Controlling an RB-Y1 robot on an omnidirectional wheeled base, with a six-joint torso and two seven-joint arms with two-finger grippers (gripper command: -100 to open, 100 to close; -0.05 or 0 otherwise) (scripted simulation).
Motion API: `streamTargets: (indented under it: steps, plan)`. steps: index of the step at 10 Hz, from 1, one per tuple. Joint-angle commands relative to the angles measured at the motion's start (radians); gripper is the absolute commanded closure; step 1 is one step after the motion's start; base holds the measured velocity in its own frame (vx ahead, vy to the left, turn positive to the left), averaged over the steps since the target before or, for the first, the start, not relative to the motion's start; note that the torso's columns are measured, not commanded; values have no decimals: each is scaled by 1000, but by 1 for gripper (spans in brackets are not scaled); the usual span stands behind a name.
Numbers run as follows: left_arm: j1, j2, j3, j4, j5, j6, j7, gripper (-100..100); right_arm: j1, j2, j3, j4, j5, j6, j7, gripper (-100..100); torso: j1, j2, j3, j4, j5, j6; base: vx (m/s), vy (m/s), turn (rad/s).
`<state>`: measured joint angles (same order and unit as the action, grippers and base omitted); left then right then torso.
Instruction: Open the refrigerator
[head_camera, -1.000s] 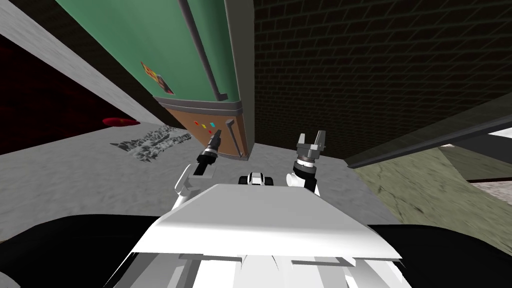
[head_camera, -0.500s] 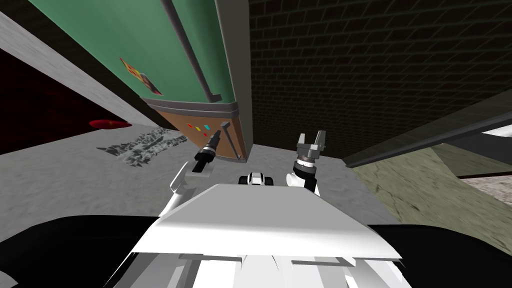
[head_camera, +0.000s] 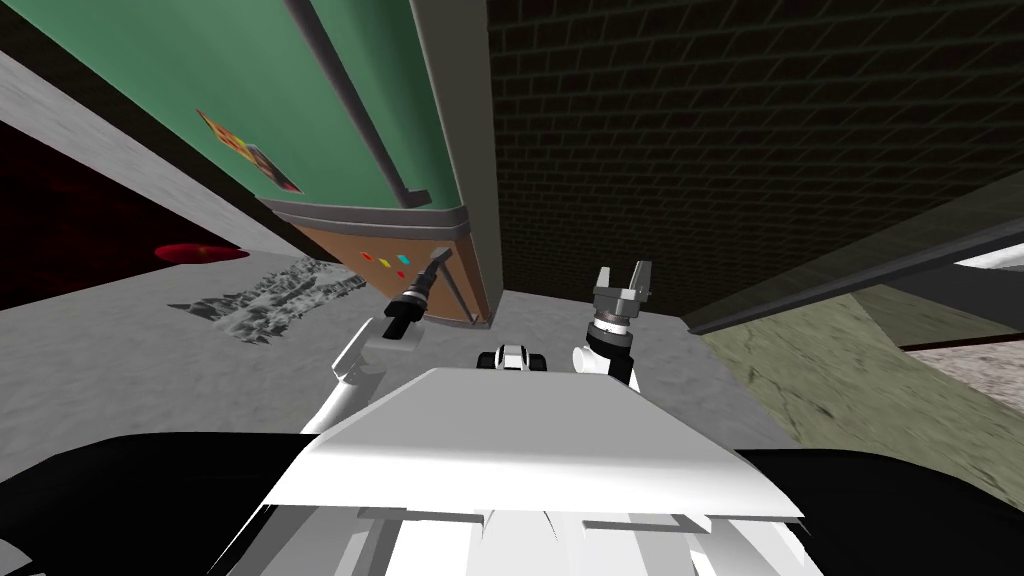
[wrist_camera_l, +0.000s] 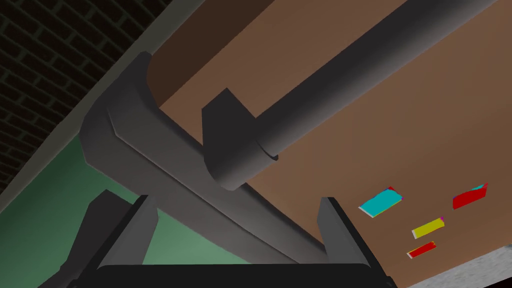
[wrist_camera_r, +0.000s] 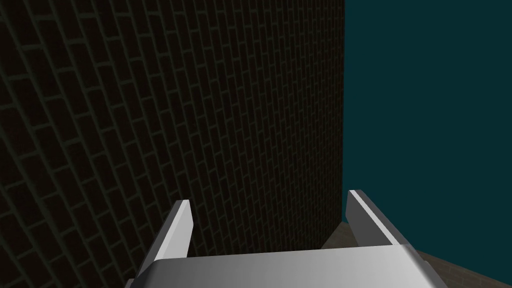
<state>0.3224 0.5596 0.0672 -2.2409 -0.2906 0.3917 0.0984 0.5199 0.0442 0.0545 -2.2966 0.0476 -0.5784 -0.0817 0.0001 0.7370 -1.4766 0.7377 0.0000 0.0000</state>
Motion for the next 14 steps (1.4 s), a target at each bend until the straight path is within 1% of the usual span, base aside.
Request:
streamTargets:
  steps: [1, 4, 5, 6, 7, 8, 9, 10, 12, 13, 14]
  plan:
    - [-8, 34, 0, 0, -17, 72, -4, -100, 0, 0, 0, 0, 0, 0, 0, 0, 0, -1, 0, 0, 0, 0, 93, -23, -42]
    - [-18, 75, 1, 2, -29, 137, -7, -100, 0, 0, 0, 0, 0, 0, 0, 0, 0, 2, 1, 1, 0, 0, 75, -20, -40]
    - [-15, 66, 1, 0, -26, 121, -6, -100, 0, 0, 0, 0, 0, 0, 0, 0, 0, 2, 1, 1, 0, 0, 30, -4, -8]
    - [-14, 78, 4, -17, -21, 147, -4, -100, 0, 0, 0, 0, 0, 0, 0, 0, 1, 3, 2, 1, 0, 0, 98, -4, -30]
    - [-16, 72, 2, -9, -25, 135, -6, -100, 0, 0, 0, 0, 0, 0, 0, 0, 0, -1, 0, 0, 0, 0, 61, -1, -8]
    - [-16, 72, 2, -10, -24, 138, -6, 100, 0, 0, 0, 0, 0, 0, 0, 0, 0, 1, 0, 0, 0, 0, 6, 2, 20]
    - [-2, 84, -14, -30, -22, 125, -6, 100, 0, 0, 0, 0, 0, 0, 0, 0, -1, 3, 2, 1, -1, 2, -79, 141, -22]
    - [-2, 84, -14, -30, -22, 125, -6, 100, 0, 0, 0, 0, 0, 0, 0, 0, 6, 6, 4, 2, 2, 0, -134, 165, -52]
    - [21, 107, -47, -71, -18, 99, -5, 100, -1, 0, 0, 0, 0, 0, 0, 0, 10, 10, 6, 3, 3, -3, -250, 246, -48]
    - [21, 107, -47, -71, -18, 99, -5, 100, -1, 0, 0, 0, 0, 0, 0, 0, 12, 8, 5, 4, 3, -5, -254, 229, -30]
    - [33, 118, -64, -91, -16, 86, -5, 100, -1, 0, 0, 0, 0, 0, 0, 0, 10, 3, 2, 3, 2, -6, -247, 219, -8]
